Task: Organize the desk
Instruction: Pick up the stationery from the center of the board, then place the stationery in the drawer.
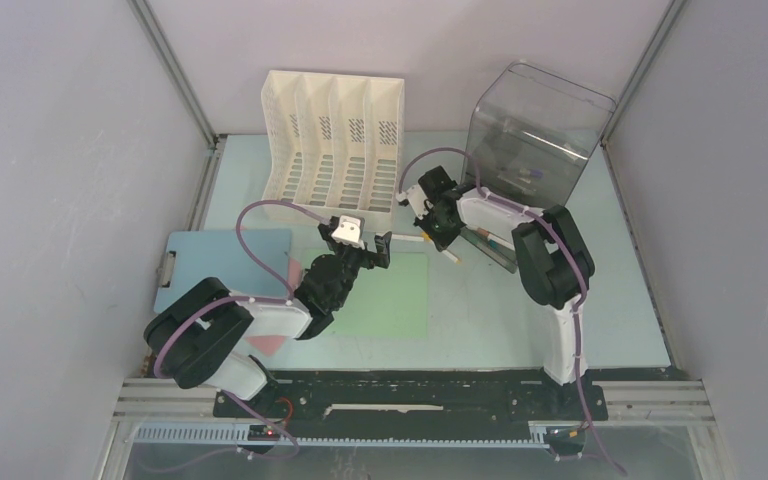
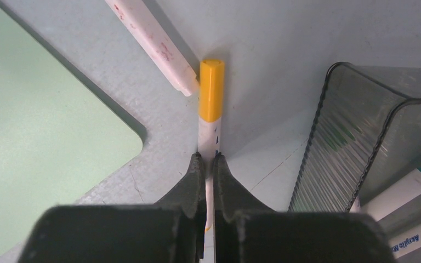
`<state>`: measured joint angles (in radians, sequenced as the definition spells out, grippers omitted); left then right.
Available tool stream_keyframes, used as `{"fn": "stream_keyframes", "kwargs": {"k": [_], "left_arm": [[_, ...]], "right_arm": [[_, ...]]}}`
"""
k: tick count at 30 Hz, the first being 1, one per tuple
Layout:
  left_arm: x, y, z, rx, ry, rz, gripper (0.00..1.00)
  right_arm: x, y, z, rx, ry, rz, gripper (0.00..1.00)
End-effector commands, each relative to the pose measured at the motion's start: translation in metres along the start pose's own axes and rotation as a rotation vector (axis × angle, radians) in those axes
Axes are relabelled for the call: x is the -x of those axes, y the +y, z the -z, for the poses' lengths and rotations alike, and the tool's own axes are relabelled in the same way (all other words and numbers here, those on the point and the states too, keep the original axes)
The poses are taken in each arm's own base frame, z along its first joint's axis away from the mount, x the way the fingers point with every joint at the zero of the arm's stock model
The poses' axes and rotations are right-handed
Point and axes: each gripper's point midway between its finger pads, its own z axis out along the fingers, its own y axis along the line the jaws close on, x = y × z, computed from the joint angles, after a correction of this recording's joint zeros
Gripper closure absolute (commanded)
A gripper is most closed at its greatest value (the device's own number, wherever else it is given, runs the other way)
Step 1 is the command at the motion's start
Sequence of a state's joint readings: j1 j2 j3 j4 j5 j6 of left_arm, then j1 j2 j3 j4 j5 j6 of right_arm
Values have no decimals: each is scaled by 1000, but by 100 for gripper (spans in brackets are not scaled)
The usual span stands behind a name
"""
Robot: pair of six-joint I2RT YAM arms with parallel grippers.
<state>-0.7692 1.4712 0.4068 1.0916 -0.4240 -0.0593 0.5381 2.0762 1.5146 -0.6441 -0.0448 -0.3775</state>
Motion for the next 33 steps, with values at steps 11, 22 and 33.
{"fn": "stream_keyframes", "kwargs": {"k": [11, 22, 33], "left_arm": [[24, 3, 0, 13, -79, 16, 0], [23, 1, -2, 10, -79, 19, 0], [19, -21, -5, -102, -79, 36, 0]], "right_arm": [[8, 20, 50, 90, -99, 5, 100], [24, -10, 107, -29, -231, 60, 100], [-3, -76, 127, -237, -222, 41, 100]]}}
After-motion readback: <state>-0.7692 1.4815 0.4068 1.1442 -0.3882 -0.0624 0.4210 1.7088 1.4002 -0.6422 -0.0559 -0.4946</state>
